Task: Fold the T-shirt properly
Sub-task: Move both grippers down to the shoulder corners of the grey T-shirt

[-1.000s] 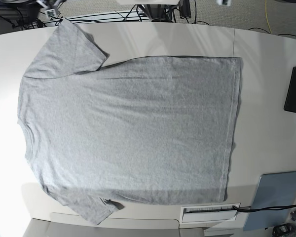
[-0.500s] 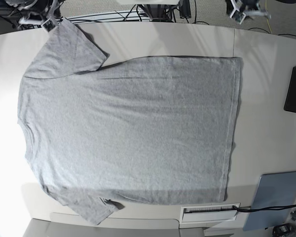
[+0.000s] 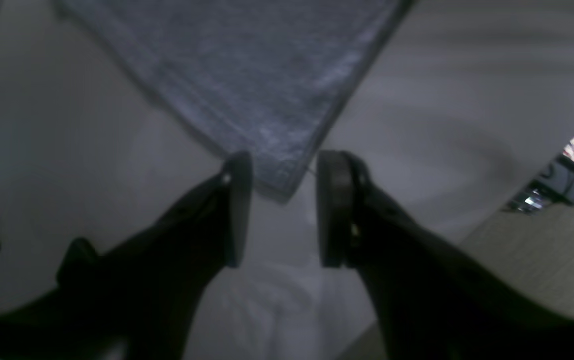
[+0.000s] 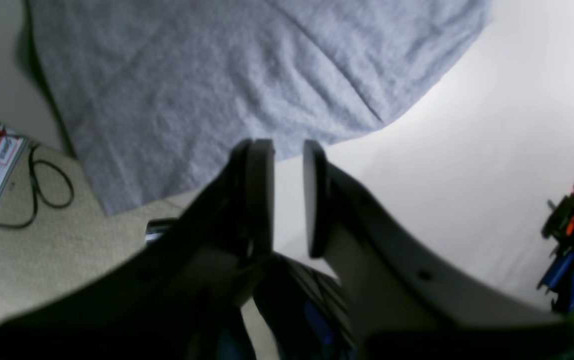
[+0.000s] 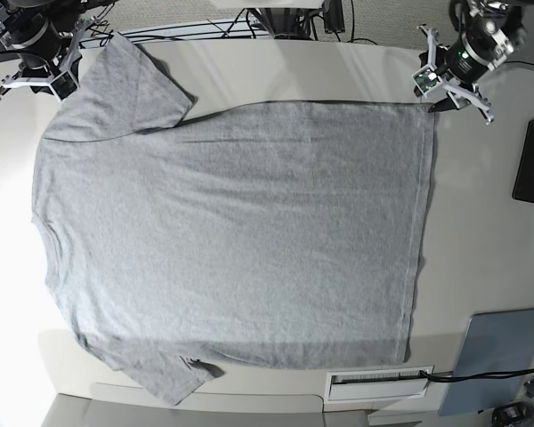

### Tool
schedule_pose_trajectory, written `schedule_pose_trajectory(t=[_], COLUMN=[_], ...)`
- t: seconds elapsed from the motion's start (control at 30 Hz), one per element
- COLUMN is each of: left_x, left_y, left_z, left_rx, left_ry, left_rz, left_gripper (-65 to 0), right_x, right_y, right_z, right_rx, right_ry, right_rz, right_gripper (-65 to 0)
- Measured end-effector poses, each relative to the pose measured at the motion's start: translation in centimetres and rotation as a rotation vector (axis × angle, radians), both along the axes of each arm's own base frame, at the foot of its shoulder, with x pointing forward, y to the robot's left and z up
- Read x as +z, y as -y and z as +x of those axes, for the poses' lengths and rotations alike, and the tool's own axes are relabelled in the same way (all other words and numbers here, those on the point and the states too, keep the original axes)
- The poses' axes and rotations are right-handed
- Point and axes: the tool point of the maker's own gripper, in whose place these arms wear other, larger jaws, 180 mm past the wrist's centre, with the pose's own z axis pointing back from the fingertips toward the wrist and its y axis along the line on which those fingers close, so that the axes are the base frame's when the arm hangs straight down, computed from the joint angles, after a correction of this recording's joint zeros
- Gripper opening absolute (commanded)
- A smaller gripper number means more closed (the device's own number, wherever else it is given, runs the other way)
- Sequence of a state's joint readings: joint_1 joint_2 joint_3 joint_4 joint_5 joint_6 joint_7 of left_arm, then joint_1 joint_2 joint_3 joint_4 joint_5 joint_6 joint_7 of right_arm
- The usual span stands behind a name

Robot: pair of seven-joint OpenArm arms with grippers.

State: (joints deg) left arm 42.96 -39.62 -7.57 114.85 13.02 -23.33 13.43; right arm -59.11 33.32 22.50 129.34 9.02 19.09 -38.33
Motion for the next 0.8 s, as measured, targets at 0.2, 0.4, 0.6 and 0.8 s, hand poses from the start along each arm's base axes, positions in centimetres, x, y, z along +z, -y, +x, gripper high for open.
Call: schedule_pose_trajectory(t=[0.2, 0.4, 0.6, 0.8], left_x=[-0.4, -0.1, -0.2, -4.0], left_y=[0.1, -0.7, -0.1, 1.9], left_z=[-0.3, 1.3, 2.1, 0.7], left_rx=[-0.108, -0.077, -0.075, -0.164], left_ry=[0.012, 0.064, 0.076, -0.009], left_rz=[0.015, 0.036, 0.019, 0.034], left_gripper=[-37.9, -37.9, -37.9, -37.9], right_x=[0.7, 1.4, 1.2, 1.0], right_y=[0.0, 0.0, 0.3, 0.6], right_z=[1.6, 3.0, 2.8, 2.4], right_rx=[0.003, 0.002, -0.01, -0.025], right_ry=[0.052, 0.098, 0.082, 0.059], right_rz=[0.0, 0.0, -0.011, -0.026], right_gripper=[-53.8, -53.8, -53.8, -53.8])
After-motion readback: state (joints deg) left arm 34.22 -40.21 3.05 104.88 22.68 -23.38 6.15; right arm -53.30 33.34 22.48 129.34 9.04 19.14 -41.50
